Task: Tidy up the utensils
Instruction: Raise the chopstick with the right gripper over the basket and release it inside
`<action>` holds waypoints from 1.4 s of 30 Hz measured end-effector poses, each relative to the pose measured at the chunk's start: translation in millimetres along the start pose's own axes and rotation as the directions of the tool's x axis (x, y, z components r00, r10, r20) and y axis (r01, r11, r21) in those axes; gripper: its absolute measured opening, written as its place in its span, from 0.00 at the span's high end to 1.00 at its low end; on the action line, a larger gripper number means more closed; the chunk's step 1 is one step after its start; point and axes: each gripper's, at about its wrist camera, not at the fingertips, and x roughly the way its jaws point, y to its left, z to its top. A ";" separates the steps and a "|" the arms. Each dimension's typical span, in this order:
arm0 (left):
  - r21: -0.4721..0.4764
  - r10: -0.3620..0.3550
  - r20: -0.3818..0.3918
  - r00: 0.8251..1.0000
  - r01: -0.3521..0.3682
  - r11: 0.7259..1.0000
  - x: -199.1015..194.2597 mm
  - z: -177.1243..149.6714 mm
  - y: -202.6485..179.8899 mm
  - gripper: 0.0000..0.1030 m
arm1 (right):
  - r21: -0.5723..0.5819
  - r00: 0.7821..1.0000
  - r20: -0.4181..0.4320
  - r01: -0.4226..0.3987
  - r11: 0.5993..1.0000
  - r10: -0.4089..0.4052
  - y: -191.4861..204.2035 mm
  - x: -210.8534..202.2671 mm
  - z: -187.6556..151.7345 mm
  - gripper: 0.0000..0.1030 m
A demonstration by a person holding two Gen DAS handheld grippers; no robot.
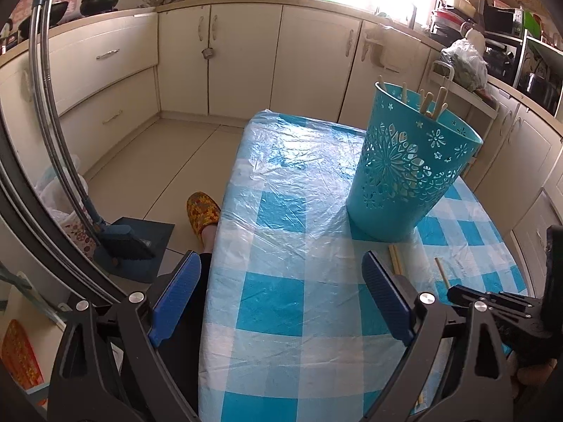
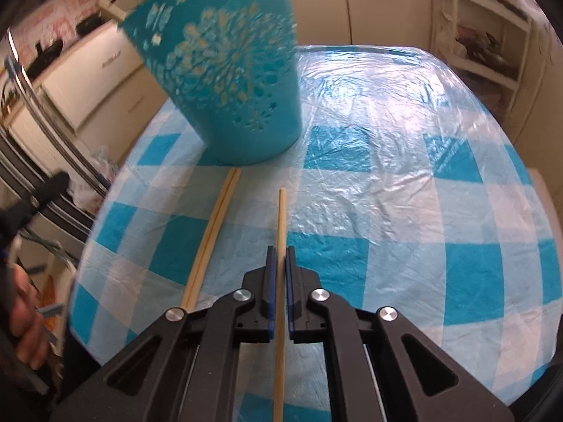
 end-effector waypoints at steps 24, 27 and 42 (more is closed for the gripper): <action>0.081 0.055 0.005 0.998 -0.055 0.995 -13.2 -0.5 -16.3 0.13 | 0.016 0.738 0.670 -0.127 0.992 0.083 67.3 -119.0 169.3 0.94; 0.093 0.062 0.015 0.998 -0.063 0.994 -14.8 0.7 -17.0 0.12 | 0.049 0.727 0.686 -0.067 0.997 0.015 72.3 -98.1 178.0 0.94; 0.081 0.053 0.006 0.999 -0.053 0.995 -10.4 2.5 -14.0 0.12 | 0.036 0.791 0.608 0.063 0.997 -0.071 71.3 -42.0 159.8 0.94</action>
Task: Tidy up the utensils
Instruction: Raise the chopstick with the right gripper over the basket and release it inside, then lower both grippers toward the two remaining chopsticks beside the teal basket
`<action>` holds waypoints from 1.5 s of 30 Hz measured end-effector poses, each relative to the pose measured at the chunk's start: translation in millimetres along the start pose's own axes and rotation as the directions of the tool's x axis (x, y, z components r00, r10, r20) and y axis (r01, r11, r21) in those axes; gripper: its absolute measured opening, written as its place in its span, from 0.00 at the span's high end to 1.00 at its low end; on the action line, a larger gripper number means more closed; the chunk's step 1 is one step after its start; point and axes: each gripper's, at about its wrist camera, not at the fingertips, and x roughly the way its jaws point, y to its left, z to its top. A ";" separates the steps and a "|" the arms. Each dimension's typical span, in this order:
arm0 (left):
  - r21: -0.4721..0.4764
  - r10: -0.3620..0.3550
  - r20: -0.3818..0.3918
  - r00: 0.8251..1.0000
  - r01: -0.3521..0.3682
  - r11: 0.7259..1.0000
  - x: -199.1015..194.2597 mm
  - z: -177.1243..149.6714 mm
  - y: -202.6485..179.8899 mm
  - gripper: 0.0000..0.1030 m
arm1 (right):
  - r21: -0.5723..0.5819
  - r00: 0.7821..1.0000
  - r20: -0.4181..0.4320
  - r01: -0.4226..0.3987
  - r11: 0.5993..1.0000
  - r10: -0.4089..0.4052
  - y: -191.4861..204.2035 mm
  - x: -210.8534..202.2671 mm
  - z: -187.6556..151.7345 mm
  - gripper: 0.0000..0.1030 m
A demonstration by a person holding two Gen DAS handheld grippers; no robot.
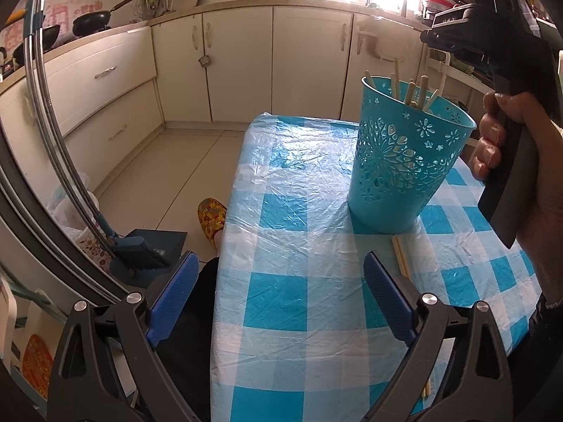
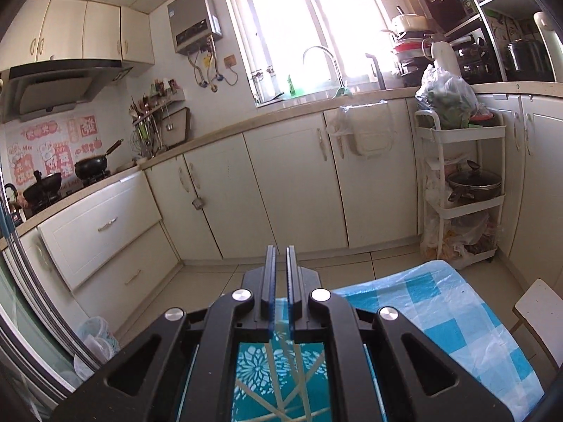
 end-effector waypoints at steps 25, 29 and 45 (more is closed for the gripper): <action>-0.022 0.005 -0.050 0.999 -0.006 1.000 -5.6 -16.4 10.8 0.09 | -0.042 0.914 -0.405 -0.020 0.999 0.001 -32.6 -64.2 -149.5 0.78; -0.023 0.014 -0.051 0.999 -0.015 1.000 -7.7 -18.0 12.8 0.09 | -0.057 0.880 -0.475 -0.042 0.998 0.010 -24.8 -39.1 -164.2 0.79; -0.026 0.002 -0.075 0.997 -0.004 1.000 -3.0 -20.8 11.6 0.09 | -0.189 0.828 -0.554 -0.029 0.981 -0.083 -7.4 -21.8 -183.6 0.86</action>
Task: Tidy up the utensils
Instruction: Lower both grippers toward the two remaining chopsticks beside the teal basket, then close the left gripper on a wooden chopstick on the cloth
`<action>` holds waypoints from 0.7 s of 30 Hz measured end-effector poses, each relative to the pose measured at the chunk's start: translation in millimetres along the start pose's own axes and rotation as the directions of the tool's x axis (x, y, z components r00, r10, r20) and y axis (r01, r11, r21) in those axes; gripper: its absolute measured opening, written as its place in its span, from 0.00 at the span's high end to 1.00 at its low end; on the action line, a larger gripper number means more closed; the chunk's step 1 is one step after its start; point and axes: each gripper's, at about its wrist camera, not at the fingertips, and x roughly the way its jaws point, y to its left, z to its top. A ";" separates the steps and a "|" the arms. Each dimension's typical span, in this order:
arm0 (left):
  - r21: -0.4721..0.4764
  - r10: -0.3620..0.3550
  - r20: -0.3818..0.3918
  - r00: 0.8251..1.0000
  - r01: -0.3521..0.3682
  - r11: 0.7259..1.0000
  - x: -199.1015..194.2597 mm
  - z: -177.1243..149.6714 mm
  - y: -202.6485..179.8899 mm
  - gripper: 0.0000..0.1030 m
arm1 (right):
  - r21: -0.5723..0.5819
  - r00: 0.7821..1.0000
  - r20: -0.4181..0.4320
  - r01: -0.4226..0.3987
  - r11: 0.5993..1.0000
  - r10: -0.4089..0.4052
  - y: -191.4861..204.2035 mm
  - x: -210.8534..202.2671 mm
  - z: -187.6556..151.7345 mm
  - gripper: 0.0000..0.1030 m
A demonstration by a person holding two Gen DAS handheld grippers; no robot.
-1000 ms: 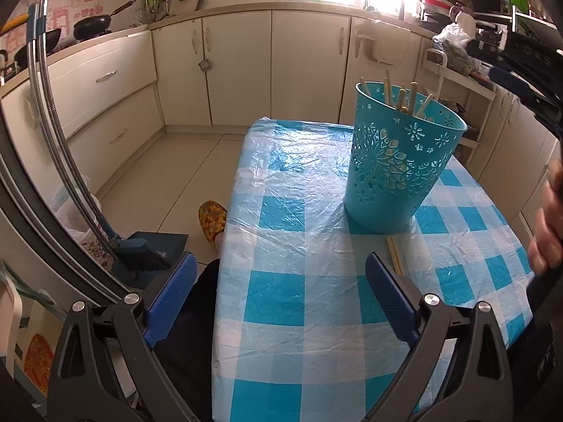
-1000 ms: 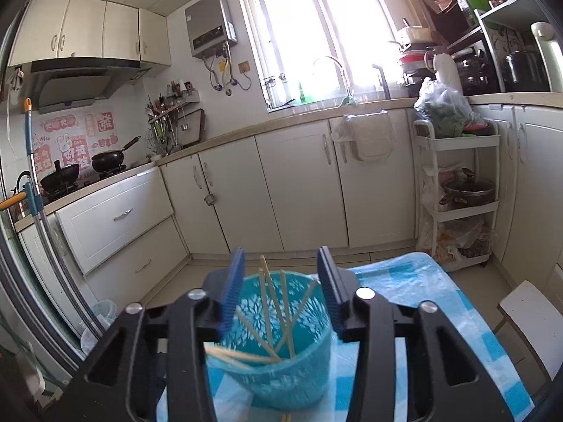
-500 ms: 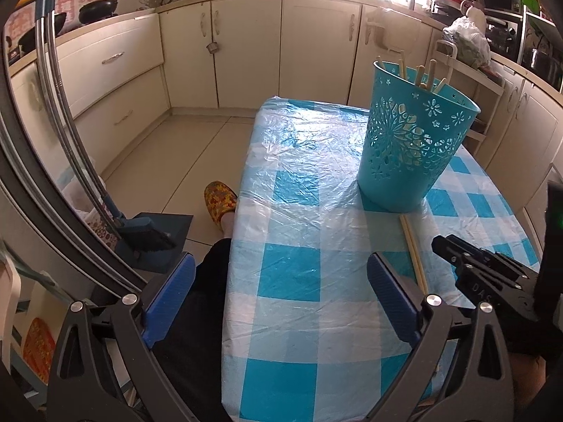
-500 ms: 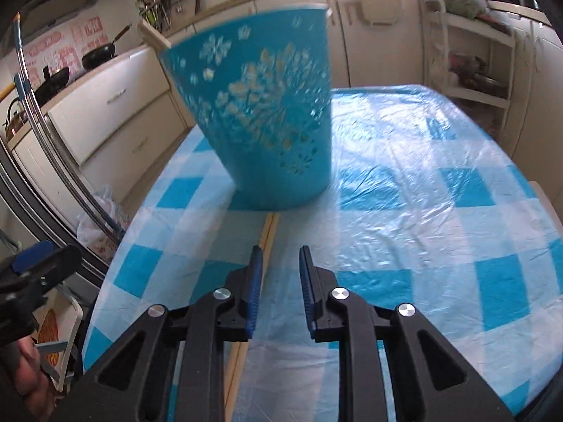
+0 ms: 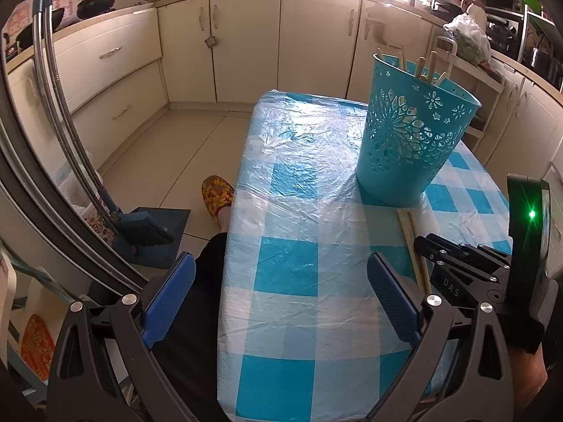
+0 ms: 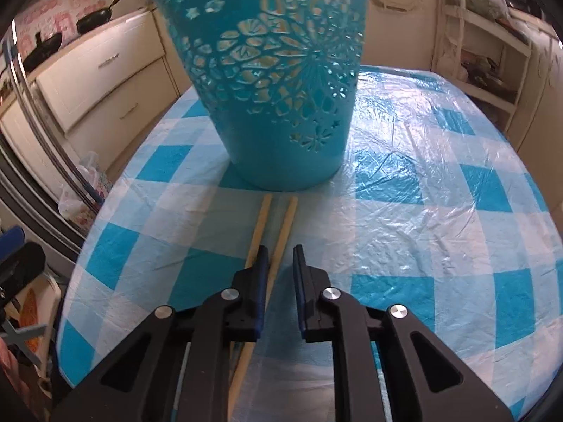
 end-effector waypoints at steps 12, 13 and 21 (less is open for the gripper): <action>0.125 -0.107 -0.112 0.988 0.120 0.985 38.0 1.7 -61.1 0.09 | 0.134 1.000 -0.017 0.012 0.991 -0.010 -66.3 -25.4 -20.7 0.92; 0.133 -0.117 -0.129 0.985 0.134 0.982 45.6 2.5 -70.0 0.09 | 0.155 1.000 -0.014 0.002 0.988 0.000 -71.2 -25.9 -20.0 0.92; 0.177 -0.098 -0.171 0.980 0.129 0.976 82.3 6.4 -109.4 0.19 | 0.189 1.000 0.006 -0.025 0.982 0.024 -77.8 -26.6 -19.7 0.92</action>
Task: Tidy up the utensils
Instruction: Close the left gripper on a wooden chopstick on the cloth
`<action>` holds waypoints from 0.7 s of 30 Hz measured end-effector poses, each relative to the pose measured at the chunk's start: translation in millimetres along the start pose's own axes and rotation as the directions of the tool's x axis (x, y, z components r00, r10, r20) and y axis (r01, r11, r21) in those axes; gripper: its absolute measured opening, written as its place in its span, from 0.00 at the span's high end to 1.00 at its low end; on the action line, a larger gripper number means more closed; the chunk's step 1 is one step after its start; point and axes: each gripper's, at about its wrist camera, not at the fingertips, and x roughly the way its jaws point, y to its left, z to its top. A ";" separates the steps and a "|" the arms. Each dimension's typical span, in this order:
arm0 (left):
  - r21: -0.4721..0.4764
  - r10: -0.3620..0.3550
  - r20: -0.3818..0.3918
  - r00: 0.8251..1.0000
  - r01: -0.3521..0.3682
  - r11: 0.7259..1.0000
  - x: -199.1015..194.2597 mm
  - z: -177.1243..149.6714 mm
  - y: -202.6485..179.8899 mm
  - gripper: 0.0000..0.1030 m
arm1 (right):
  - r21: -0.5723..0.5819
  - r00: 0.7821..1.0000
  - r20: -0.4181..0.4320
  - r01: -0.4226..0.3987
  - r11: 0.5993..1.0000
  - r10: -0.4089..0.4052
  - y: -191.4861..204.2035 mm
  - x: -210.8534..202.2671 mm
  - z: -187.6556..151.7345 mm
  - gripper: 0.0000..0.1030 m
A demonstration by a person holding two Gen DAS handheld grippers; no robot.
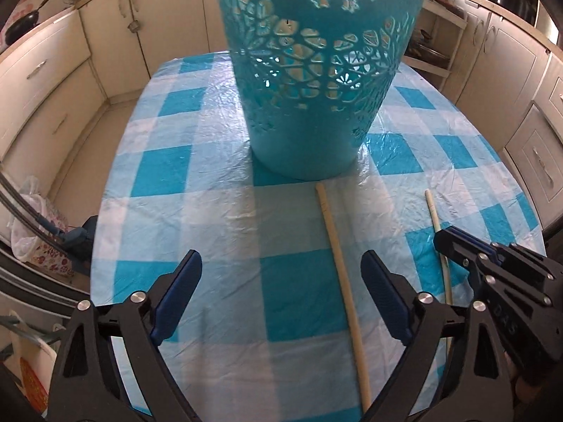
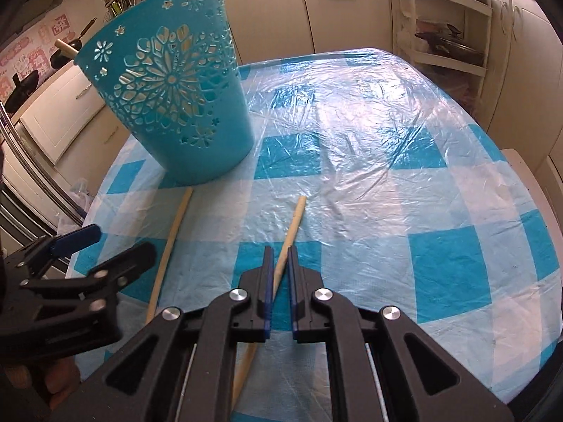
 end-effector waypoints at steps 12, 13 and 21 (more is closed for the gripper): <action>0.047 -0.041 0.000 0.999 0.041 0.998 16.3 9.4 -16.2 0.93 | -0.010 0.999 0.008 -0.032 0.999 0.032 -0.1 1.9 -1.3 0.92; 0.038 -0.048 -0.004 0.999 0.048 0.998 15.9 9.1 -13.5 0.94 | -0.017 0.999 0.007 -0.033 0.999 0.034 1.5 2.2 -1.0 0.92; 0.025 -0.069 -0.061 0.996 0.070 0.997 16.6 12.5 4.8 0.93 | -0.014 1.000 0.013 -0.028 1.000 0.028 0.2 4.7 2.3 0.91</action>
